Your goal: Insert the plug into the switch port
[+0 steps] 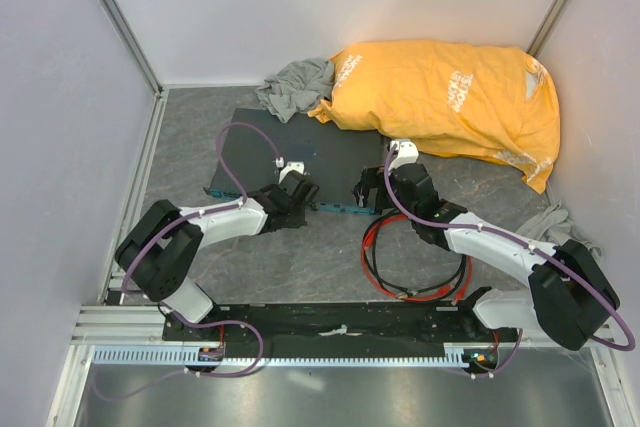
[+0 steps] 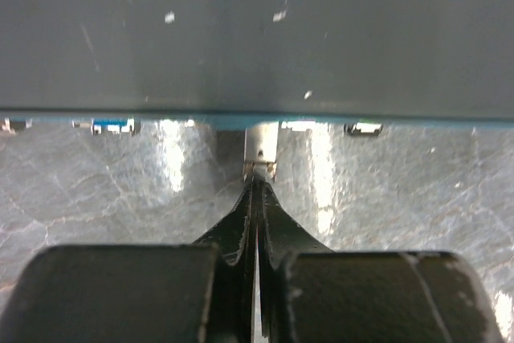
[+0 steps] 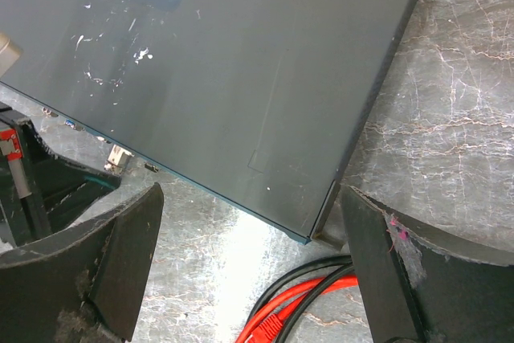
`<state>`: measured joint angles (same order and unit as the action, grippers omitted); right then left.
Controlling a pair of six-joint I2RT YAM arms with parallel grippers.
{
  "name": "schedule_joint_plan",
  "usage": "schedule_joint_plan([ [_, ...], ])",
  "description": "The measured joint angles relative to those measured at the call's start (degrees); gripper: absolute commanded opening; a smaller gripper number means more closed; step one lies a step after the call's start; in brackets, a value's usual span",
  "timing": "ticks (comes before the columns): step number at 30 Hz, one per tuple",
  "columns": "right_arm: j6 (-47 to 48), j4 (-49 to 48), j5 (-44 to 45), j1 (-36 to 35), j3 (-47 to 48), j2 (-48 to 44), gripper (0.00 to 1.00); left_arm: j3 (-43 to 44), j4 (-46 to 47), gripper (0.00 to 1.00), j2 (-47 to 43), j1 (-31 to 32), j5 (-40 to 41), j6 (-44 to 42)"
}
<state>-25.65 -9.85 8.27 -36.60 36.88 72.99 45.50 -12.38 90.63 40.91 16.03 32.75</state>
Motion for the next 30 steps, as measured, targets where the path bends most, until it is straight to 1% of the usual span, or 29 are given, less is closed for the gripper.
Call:
schedule_joint_plan([
  [9, 0.0, 0.0, 0.0, 0.9, 0.0, 1.6, 0.98, -0.2, 6.6, 0.02, 1.9, 0.0, 3.6, -0.4],
  [14, -0.5, 0.0, -1.6, 2.7, 0.0, 3.4, 0.98, -0.7, 8.2, 0.02, 2.2, 0.0, 4.4, -0.9],
  [18, -1.2, -0.4, -5.1, 3.9, 0.1, 7.2, 0.98, -1.2, 9.5, 0.02, 2.1, 0.0, 4.5, -1.6],
  [24, -1.7, -0.6, -13.4, 4.2, 1.2, 14.1, 0.97, -1.9, 11.4, 0.03, 2.1, 0.0, 4.9, -3.3],
  [30, -1.4, -1.0, -18.0, 5.8, 1.7, 16.9, 0.95, -1.9, 12.0, 0.05, 2.3, 0.0, 4.9, -4.7],
])
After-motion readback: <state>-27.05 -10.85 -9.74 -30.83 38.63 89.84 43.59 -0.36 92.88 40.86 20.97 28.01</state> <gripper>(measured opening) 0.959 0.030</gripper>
